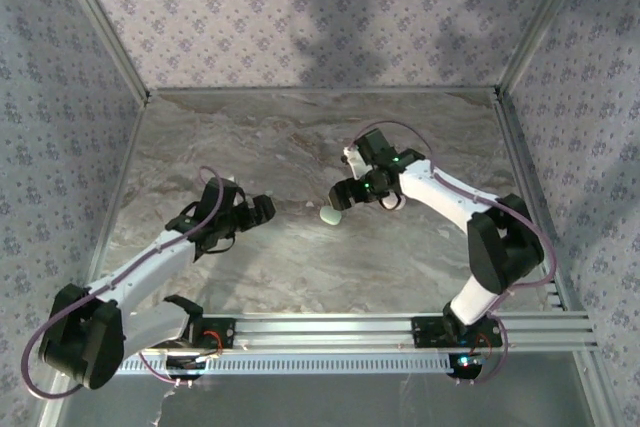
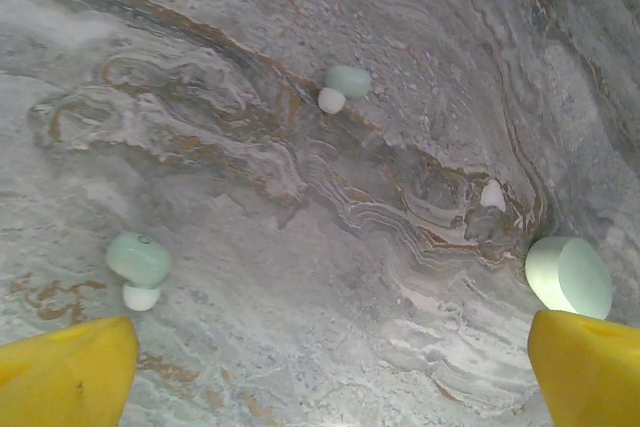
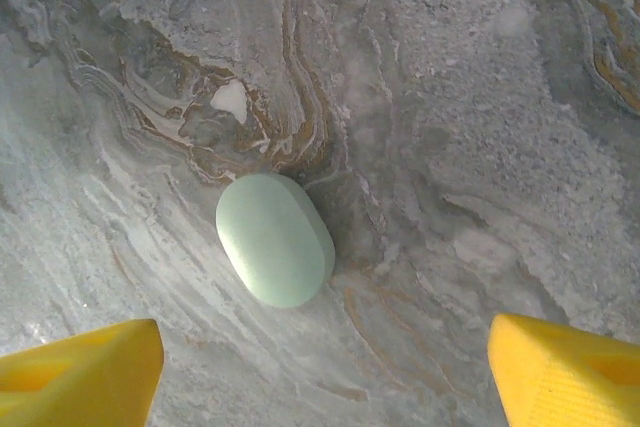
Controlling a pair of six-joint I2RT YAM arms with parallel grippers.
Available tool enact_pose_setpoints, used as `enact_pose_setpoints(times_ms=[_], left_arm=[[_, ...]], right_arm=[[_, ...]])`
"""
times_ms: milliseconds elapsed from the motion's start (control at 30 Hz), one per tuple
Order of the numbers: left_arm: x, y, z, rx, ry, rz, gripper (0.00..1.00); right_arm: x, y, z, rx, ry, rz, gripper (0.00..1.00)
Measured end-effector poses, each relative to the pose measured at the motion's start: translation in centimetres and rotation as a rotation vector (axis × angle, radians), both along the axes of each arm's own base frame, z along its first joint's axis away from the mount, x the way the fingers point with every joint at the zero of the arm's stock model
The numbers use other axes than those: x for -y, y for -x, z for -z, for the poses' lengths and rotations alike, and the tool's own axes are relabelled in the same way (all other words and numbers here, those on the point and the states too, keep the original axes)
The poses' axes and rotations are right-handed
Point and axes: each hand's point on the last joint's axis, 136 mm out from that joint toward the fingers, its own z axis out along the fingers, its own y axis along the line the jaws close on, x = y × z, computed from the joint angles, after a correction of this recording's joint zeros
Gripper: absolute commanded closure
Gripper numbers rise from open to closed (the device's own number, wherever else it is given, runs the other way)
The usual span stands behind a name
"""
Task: Insert the wireless bluetooth earbuds into the charging case
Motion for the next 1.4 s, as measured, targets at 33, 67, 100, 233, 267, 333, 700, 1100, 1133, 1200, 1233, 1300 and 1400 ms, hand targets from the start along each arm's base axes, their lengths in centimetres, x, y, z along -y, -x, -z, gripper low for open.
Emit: enact_pose_setpoints(times_ms=[33,67,100,233,267,333,700,1100,1133,1200,1233,1300,1400], left_arm=[[-0.2,0.0,-0.1,0.004,0.009,-0.008,0.0],[-0.4,0.2,-0.1,0.005,0.017,-0.014,0.0],[-0.6,0.2,0.0,0.005,0.023,-0.019,0.0],[-0.7,0.7,0.6,-0.015,0.034,-0.018,0.0],[-0.7,0.8,0.6,-0.02,0.035,-0.015,0.0],[-0.6,0.8,0.6,-0.02,0.04,-0.011,0.0],[-0.6,0.8,0.6,-0.026,0.053,-0.013,0.0],[-0.6,1.3,1.2,-0.045,0.061,-0.018,0.0],[-0.6,1.3,1.3,-0.045,0.06,-0.019,0.0],[-0.6,1.3,1.2,-0.042,0.062,-0.018,0.0],[-0.6,1.3,1.2,-0.042,0.062,-0.018,0.0],[-0.6,1.3,1.2,-0.041,0.062,-0.018,0.0],[-0.7,1.3,1.2,-0.042,0.062,-0.018,0.0]], right_arm=[[-0.1,-0.1,0.2,-0.004,0.013,-0.007,0.18],[-0.2,-0.2,0.4,-0.008,0.021,-0.014,0.19],[-0.3,-0.2,0.6,-0.012,0.028,-0.02,0.19],[-0.7,-0.2,1.5,-0.038,0.058,-0.044,0.2],[-0.9,-0.2,1.6,-0.042,0.063,-0.055,0.21],[-1.6,-0.1,1.9,-0.048,0.071,-0.078,0.21],[-3.6,1.5,3.9,-0.083,0.15,-0.187,0.28],[-4.0,1.5,5.7,-0.078,0.242,-0.216,0.38],[-4.0,1.5,5.7,-0.078,0.245,-0.217,0.4],[-4.1,1.4,5.7,-0.076,0.249,-0.217,0.42],[-4.1,1.3,5.7,-0.075,0.251,-0.216,0.43],[-4.1,1.2,5.9,-0.076,0.253,-0.216,0.44],[-4.1,1.3,6.0,-0.08,0.256,-0.216,0.44]])
